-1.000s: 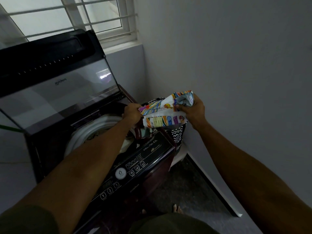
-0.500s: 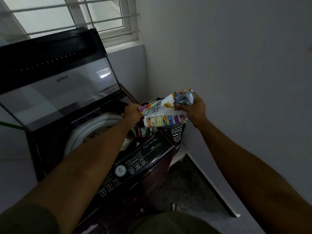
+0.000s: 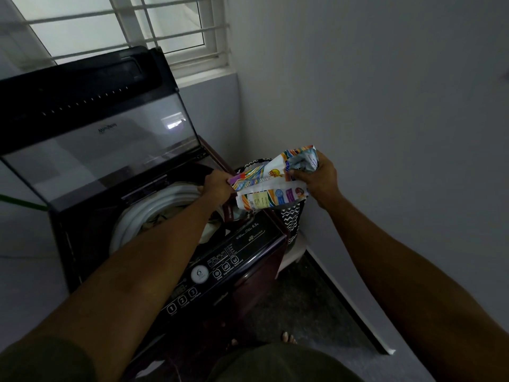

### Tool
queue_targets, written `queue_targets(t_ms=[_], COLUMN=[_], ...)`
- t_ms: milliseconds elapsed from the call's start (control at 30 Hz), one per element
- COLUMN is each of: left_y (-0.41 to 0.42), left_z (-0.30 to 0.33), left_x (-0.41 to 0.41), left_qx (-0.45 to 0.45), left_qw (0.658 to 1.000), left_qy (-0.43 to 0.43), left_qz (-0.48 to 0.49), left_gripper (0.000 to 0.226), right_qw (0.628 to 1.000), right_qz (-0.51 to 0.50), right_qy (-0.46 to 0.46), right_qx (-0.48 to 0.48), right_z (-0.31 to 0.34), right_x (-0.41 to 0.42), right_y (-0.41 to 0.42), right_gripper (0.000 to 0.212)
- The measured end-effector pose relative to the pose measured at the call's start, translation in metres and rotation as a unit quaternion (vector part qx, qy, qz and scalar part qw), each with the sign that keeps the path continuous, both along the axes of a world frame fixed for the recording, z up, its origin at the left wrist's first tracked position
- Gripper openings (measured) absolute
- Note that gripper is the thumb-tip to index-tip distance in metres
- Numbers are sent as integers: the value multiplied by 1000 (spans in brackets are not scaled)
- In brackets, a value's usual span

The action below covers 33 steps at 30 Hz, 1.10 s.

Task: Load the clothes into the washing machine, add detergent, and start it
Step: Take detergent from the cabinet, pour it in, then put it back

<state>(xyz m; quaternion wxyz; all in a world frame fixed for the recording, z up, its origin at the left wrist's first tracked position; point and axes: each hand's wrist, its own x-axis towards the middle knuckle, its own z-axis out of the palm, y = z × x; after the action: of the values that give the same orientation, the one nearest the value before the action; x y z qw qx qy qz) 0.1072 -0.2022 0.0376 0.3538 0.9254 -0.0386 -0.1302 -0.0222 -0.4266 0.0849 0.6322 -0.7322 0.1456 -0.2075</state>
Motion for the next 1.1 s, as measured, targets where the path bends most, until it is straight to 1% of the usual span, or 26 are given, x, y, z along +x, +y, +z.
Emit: queue_targets(t_ms=[100, 167, 267, 300, 400, 433, 500, 567, 700, 800, 833, 967, 1033, 1100], left_y=[2, 4, 6, 7, 4, 3, 2, 1, -1, 1, 1, -1, -1, -1], left_z=[-3, -6, -9, -7, 5, 6, 8, 10, 7, -18, -18, 9, 12, 13], left_x=[-1, 1, 4, 3, -1, -1, -2, 0, 7, 26, 28, 11, 8, 7], left_qx=[-6, -13, -38, -42, 2, 11, 10, 5, -13, -65, -70, -6, -7, -7], left_qw=[1000, 1000, 999, 999, 1000, 1000, 1000, 1000, 1000, 998, 997, 1000, 1000, 1000], left_qy=[2, -5, -17, -18, -22, -26, -26, -16, -3, -7, -5, -11, -17, -14], left_qz=[-3, -9, -8, -9, -12, -9, 1, 9, 1, 13, 15, 6, 18, 21], left_gripper=[14, 20, 46, 48, 26, 22, 22, 27, 30, 42, 46, 25, 20, 19], right_qw=[1000, 1000, 1000, 1000, 1000, 1000, 999, 999, 998, 998, 999, 999, 1000, 999], right_qz=[3, 1, -4, -6, -15, -17, -23, -29, -44, -37, -36, -22, -14, -13], right_qy=[0, 0, 6, 9, 13, 14, 20, 23, 25, 16, 14, -5, -5, 5], right_qx=[-5, -4, 0, 1, -3, -6, -17, -30, -31, -38, -35, -24, -25, -34], right_z=[0, -1, -4, -6, -8, -9, -10, -11, -11, -11, -9, -2, -3, -5], right_x=[0, 1, 2, 3, 5, 6, 8, 11, 14, 16, 15, 14, 16, 18], right_y=[1, 1, -1, -2, -5, -5, -7, -7, -5, -8, -8, -2, -2, -5], right_gripper=[35, 32, 35, 36, 40, 41, 41, 41, 41, 43, 42, 33, 33, 39])
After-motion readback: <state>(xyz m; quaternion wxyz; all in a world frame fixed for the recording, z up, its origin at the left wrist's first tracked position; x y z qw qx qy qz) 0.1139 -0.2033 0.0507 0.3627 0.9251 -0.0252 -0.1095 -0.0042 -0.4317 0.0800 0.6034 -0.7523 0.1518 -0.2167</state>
